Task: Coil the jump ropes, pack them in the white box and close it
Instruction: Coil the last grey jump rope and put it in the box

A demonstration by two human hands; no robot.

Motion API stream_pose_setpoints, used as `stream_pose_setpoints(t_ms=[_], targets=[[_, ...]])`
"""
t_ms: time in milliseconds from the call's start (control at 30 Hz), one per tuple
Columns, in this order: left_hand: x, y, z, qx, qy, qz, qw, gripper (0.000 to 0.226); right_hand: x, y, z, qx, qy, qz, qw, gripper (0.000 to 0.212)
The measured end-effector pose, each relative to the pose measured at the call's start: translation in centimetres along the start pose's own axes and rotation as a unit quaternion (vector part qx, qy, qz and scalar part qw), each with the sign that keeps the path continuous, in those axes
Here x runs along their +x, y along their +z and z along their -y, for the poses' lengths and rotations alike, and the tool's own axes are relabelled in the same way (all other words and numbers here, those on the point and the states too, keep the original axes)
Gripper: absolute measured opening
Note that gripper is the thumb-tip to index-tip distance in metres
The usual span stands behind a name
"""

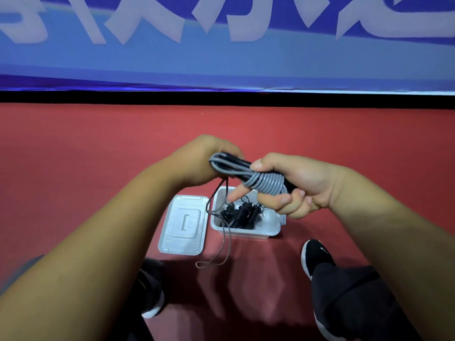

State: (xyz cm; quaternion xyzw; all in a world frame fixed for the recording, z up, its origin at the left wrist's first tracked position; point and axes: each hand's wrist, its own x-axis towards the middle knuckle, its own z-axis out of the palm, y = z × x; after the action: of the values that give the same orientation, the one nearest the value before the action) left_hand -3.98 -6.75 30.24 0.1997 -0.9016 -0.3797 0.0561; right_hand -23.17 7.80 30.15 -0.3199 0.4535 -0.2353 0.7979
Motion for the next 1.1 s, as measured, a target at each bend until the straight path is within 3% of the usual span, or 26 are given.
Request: stream_pose_setpoints(t_ms=[67,200,400,600,733,900,1100], targets=[[-0.1,-0.1,0.4,0.036,0.044,0.017,0.998,0.027,0.2,0.2,-0.1,-0.014,0.027,0.037,0.999,0.064],[0.3,-0.7,0.9,-0.04,-0.024,-0.017,0.999,0.018,0.7,0.6,-0.1,-0.041,0.066,0.014,0.997,0.055],[0.2,-1.1,0.7,0.082,0.05,-0.05,0.994,0.017,1.3,-0.7,-0.6,-0.048,0.058,-0.112,0.991,0.048],[0.6,-0.3,0.4,0.212,0.096,-0.068,0.97,0.029,2.6,-0.9,-0.8,-0.024,-0.007,-0.233,0.972,0.045],[1.1,-0.1,0.0,0.227,0.042,-0.076,0.97,0.028,3.5,-0.6,-0.8,-0.054,-0.042,-0.301,0.951,0.052],[1.4,0.5,-0.2,0.18,-0.063,-0.086,0.978,0.036,4.0,-0.6,-0.8,-0.002,-0.076,-0.333,0.94,0.047],[1.3,0.7,-0.2,0.161,-0.08,-0.139,0.974,0.035,4.4,-0.1,-0.5,0.073,-0.097,-0.328,0.937,0.031]])
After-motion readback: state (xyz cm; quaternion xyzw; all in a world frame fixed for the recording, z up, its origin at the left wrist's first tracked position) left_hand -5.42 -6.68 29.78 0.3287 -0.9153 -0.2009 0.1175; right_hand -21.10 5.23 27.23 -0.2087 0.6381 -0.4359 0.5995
